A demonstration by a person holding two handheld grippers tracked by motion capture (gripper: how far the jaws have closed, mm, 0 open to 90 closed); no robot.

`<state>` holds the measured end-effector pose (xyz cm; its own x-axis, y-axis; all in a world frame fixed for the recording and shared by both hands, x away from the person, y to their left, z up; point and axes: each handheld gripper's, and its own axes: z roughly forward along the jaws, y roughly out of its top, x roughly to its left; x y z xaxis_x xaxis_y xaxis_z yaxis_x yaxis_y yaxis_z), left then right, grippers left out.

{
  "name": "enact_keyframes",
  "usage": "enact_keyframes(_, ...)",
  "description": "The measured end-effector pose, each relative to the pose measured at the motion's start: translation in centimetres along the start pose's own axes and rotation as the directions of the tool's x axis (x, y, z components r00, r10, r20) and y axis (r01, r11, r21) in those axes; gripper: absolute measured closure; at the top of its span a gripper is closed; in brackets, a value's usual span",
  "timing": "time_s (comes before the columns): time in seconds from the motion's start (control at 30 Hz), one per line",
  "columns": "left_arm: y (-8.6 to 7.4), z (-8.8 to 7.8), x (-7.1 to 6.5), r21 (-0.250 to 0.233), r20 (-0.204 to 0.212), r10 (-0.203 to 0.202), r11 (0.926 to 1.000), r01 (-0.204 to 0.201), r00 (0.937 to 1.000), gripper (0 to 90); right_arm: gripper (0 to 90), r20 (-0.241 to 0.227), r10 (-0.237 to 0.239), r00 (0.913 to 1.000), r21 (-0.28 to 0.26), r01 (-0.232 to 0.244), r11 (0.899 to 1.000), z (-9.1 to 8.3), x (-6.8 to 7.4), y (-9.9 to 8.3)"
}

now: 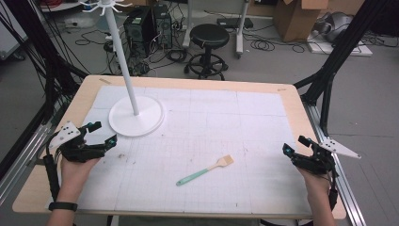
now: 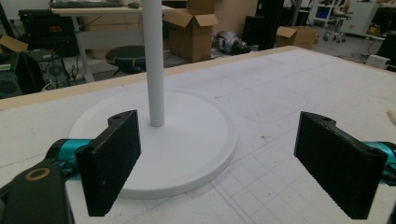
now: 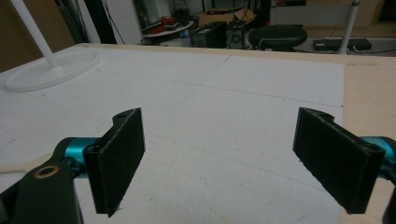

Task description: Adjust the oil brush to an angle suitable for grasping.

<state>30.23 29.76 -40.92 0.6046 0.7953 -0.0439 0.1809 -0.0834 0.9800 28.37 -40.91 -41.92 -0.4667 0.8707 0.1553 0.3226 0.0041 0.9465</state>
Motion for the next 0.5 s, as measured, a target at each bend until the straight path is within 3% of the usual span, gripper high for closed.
enact_keyframes(0.13,0.4,0.5,-0.7,0.004,0.031,0.003,1.0,-0.003,0.9995,15.3,15.8,0.002,-0.003,1.0,-0.002,0.003,1.0,0.0,0.0,0.0)
enact_keyframes(0.3,1.4,1.6,-2.8,-0.003,0.08,0.044,0.999,-0.044,0.9958,15.8,15.8,0.001,0.001,1.0,-0.002,-0.001,1.0,0.0,0.0,0.0)
enact_keyframes(0.5,2.3,3.6,-5.9,0.009,0.167,0.059,0.9981,-0.061,0.9843,16.0,15.8,0.0,0.001,1.0,-0.002,-0.001,1.0,0.0,-0.1,0.0)
